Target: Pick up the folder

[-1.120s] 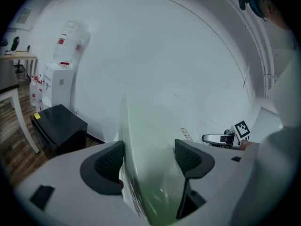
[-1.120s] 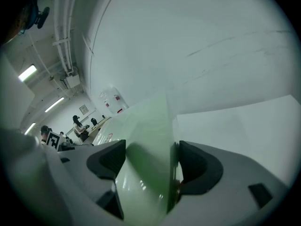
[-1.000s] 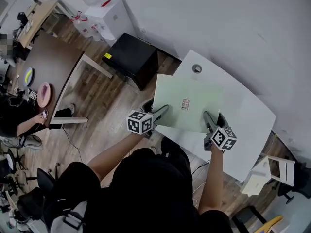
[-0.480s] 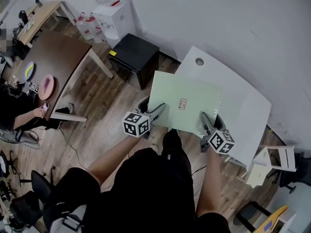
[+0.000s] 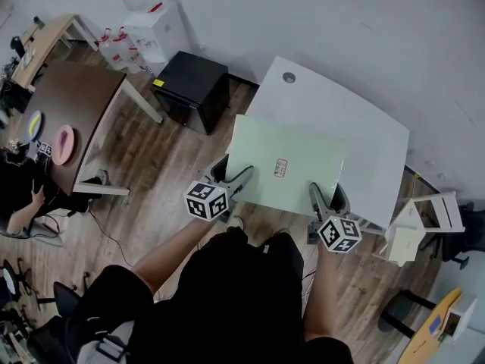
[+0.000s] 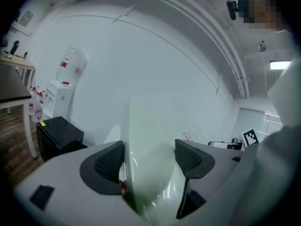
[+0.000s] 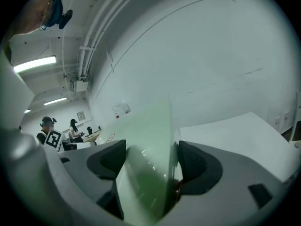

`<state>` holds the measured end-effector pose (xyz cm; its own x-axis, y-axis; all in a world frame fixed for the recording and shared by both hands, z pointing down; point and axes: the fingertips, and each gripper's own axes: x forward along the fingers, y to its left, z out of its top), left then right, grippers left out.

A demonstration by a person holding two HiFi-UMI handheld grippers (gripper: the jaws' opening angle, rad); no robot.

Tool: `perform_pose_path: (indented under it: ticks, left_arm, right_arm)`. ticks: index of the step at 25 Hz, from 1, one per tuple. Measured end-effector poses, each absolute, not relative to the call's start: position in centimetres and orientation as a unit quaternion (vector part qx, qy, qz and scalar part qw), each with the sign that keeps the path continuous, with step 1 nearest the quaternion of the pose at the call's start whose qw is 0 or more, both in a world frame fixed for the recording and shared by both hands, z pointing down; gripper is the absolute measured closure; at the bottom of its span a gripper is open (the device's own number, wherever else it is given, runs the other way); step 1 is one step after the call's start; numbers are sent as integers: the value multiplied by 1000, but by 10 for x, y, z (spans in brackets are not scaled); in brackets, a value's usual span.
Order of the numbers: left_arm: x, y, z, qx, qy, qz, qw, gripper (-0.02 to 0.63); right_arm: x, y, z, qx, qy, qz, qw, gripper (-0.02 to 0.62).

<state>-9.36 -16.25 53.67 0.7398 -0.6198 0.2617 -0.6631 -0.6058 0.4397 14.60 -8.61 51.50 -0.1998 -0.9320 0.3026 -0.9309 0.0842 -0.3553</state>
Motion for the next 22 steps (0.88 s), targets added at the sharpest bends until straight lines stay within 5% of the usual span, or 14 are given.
perform_pose_path:
  ticks: [22]
  left_arm:
    - [89,44,458,940,-294,7,173,268]
  right_arm:
    - [309,161,438,-711,689,-132,41,245]
